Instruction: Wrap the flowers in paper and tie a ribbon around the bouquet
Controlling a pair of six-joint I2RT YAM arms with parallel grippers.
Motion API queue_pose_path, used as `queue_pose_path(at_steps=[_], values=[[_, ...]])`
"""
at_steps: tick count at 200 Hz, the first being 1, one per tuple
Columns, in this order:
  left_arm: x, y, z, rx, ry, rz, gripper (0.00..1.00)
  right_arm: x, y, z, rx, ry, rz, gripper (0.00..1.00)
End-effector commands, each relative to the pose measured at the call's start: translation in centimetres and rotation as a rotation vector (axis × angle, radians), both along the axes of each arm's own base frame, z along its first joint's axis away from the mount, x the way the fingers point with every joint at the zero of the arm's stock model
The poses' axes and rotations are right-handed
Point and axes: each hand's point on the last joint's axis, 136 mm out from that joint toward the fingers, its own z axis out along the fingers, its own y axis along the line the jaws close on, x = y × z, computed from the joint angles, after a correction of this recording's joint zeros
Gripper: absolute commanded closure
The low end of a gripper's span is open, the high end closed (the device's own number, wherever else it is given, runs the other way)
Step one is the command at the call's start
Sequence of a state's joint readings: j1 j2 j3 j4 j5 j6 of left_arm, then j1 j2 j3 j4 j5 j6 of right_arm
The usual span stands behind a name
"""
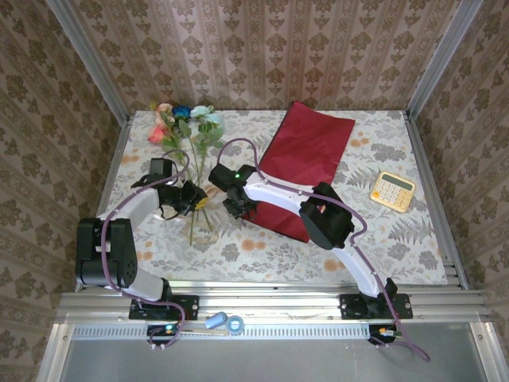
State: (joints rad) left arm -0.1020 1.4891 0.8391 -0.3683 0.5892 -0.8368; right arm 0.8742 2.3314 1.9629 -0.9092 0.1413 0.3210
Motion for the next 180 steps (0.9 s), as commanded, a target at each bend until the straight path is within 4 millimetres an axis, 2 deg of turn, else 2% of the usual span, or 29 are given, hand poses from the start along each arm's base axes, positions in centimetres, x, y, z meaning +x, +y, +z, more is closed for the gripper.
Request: queue_pose_path(at_steps=[1, 22, 45, 63, 88, 126, 137, 141, 152, 180], values=[[0.3, -0.1, 1.3, -0.016, -0.032, -0.017, 0.83, 0.6, -0.4, 0.7, -0.015, -0.024, -0.026, 0.80], [0.3, -0.1, 1.4, -0.022, -0.032, -0.014, 0.83, 0.8, -0.3, 2.0, 0.011, -0.049, -0.033, 1.00], [0.2, -0.7, 1.8, -0.032, -0.035, -0.024, 0.84, 1.1, -0.4, 4.8, 0.061, -0.099, -0.064, 1.00], [0.0, -2.1, 2.3, -0.040, -0.044, -0.060, 0.85, 1.3, -1.6, 7.8, 0.115, -0.143, -0.119, 1.00], [0.0, -5.5, 2.6, -0.067, -0.049, -0.126, 0.88, 1.2, -4.4, 10.7, 0.204, -0.173, -0.231, 1.00], [0.7, -12.5, 1.7, -0.119, -0.035, -0.228, 0.92, -0.6, -8.3, 12.5, 0.366, -0.155, -0.381, 1.00], [1.0, -14.2, 1.0, -0.120, -0.015, -0.247, 0.92, -1.0, -9.4, 13.0, 0.422, -0.161, -0.433, 1.00], [0.4, -15.5, 0.6, -0.118, -0.005, -0.277, 0.92, -1.1, -9.7, 13.1, 0.444, -0.163, -0.444, 1.00], [0.4, -17.2, -0.2, -0.113, 0.007, -0.300, 0.93, -1.5, -11.1, 13.3, 0.478, -0.179, -0.498, 1.00], [0.4, -19.8, -3.3, -0.088, 0.062, -0.318, 0.97, -2.5, -15.1, 13.9, 0.483, -0.234, -0.605, 1.00]])
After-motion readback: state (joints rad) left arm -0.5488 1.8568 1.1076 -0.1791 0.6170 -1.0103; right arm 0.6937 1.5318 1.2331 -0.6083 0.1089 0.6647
